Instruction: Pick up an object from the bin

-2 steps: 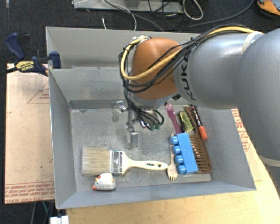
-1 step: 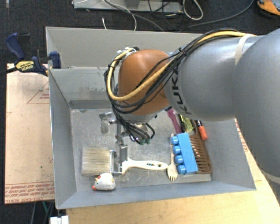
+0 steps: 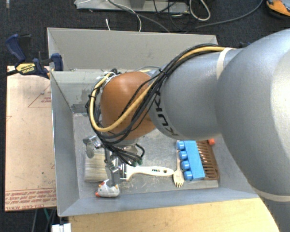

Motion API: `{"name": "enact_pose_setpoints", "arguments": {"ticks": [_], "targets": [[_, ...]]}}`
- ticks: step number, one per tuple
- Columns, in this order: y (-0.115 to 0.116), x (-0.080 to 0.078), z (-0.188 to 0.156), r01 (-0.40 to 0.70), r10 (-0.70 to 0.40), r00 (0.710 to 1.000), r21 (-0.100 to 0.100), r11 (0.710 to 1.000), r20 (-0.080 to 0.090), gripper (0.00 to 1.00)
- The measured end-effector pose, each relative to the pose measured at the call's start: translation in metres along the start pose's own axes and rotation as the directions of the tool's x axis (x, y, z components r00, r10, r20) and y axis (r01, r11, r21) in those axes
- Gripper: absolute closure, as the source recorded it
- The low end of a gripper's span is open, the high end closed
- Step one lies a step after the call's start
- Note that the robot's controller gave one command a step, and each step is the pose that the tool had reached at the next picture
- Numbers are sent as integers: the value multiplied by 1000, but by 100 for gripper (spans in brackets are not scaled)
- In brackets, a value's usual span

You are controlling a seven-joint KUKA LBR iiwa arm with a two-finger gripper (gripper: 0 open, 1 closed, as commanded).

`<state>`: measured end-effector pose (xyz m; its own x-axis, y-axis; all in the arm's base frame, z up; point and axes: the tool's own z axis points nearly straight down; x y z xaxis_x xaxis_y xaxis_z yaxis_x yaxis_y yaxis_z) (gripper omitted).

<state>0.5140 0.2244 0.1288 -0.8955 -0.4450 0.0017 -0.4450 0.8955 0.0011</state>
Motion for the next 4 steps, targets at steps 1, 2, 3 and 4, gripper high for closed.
{"name": "enact_pose_setpoints", "arguments": {"ticks": [1,2,3,4], "targets": [[-27,-27,60,-202,202,979,2,979,14,0],[-24,-5,57,-2,2,1000,-1,1000,9,100],[-24,-5,57,-3,3,1000,-2,1000,9,100],[-23,-1,27,-2,2,1000,-2,1000,-2,100]]}}
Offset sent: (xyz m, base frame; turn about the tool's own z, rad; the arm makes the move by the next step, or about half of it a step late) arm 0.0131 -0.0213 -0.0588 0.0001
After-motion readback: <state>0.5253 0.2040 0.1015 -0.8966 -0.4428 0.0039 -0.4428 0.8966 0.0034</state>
